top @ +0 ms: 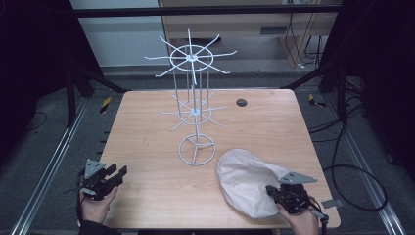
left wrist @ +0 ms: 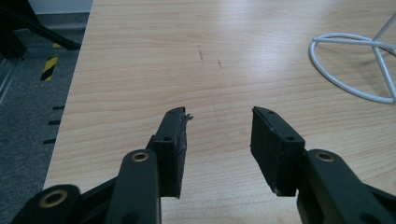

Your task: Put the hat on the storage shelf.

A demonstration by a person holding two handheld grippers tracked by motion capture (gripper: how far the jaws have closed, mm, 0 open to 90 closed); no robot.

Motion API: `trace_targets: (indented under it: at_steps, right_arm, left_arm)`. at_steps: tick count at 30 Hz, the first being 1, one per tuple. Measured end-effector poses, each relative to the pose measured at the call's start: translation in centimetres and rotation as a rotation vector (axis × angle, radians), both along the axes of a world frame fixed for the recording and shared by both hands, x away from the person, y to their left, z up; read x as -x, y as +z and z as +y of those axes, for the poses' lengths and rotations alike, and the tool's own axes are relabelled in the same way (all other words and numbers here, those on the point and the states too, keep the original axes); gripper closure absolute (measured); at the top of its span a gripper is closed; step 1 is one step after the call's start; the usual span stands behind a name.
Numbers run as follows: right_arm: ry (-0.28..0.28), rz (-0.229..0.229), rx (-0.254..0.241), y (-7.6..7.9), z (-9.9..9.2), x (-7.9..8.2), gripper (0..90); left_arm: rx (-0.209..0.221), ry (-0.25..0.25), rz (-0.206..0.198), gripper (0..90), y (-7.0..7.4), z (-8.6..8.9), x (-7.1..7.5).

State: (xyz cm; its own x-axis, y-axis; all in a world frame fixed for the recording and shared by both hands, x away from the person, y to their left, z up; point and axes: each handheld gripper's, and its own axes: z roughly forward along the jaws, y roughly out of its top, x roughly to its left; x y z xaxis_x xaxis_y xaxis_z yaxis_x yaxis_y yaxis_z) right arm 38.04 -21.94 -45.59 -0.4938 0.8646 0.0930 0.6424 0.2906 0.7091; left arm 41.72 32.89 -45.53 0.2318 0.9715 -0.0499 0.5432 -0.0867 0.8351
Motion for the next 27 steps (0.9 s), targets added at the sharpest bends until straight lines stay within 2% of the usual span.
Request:
trace_targets:
  at_steps: [5,8,18,27]
  right_arm:
    - [-0.032,-0.021,0.010,0.2,-0.8,-1.1,90.0]
    - [-0.055,-0.029,0.000,0.3,-1.6,-1.8,90.0]
    - [-0.102,-0.030,-0.001,0.3,-3.0,-3.6,90.0]
    - [-0.126,-0.043,0.019,0.5,-4.1,-5.5,90.0]
  left_arm:
    - [-0.004,-0.001,0.000,55.5,0.0,-0.1,-0.1]
    - [-0.009,-0.003,0.002,55.5,-0.1,-0.1,-0.1]
    - [-0.013,-0.002,0.007,55.5,-0.2,-0.3,-0.2]
    - [-0.017,-0.008,0.010,55.4,-0.2,-0.4,-0.3]
